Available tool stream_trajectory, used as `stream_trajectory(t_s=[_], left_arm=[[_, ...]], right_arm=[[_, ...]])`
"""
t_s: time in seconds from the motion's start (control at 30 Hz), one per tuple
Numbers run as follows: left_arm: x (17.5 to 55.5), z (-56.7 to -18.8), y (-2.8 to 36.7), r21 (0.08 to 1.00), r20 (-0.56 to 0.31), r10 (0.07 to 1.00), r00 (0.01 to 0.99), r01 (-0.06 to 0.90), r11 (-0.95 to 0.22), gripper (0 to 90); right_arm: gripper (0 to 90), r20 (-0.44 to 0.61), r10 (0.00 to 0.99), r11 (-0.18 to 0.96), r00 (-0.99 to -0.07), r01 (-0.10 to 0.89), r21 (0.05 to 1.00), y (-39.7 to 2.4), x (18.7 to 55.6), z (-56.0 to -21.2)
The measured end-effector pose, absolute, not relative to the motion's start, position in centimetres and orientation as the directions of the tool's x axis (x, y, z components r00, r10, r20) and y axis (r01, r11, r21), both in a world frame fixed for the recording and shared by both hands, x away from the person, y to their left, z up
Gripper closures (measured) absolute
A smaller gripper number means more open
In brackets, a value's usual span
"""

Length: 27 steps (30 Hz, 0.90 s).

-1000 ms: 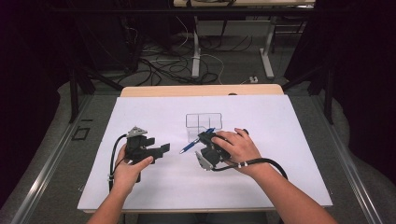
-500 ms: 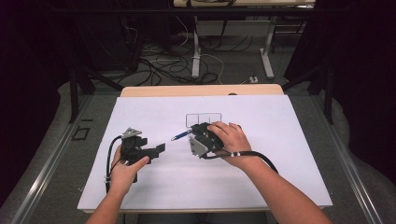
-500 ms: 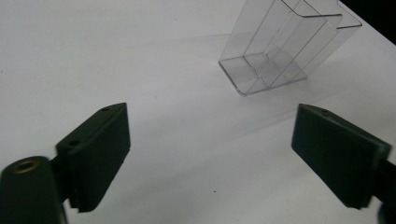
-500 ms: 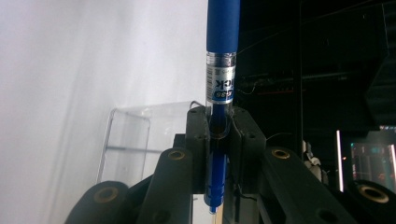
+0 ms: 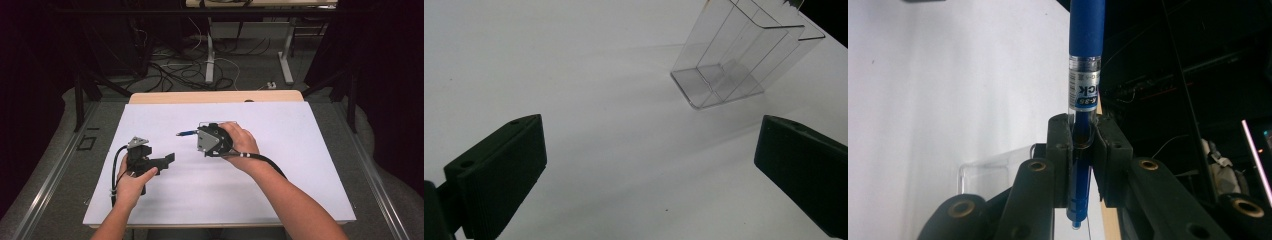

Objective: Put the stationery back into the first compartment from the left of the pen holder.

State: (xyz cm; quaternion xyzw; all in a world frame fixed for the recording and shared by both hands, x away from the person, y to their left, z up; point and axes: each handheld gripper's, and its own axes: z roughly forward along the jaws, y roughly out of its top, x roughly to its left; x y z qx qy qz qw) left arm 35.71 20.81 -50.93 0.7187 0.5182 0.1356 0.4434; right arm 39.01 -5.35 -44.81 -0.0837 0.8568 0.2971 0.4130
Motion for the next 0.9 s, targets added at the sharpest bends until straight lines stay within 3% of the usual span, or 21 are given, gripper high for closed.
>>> stream_trajectory(t_s=[0.3, 0.53, 0.9], left_arm=[[35.6, -50.9, 21.1, 0.778, -0.247, 0.877, 0.412, 0.624, -0.074, 0.1], [35.4, -50.9, 21.2, 0.789, -0.227, 0.871, 0.436, 0.607, -0.098, 0.1], [35.4, -50.9, 21.4, 0.788, -0.229, 0.872, 0.432, 0.608, -0.094, 0.1]], right_arm=[[79.2, -0.665, 0.232, 0.751, -0.71, -0.304, 0.586, -4.6, 40.5, -44.5], [79.1, -0.603, 0.277, 0.712, -0.748, -0.262, 0.652, -3.9, 41.6, -44.6], [79.1, -0.441, 0.394, 0.629, -0.806, -0.112, 0.769, -3.9, 43.3, -45.4]])
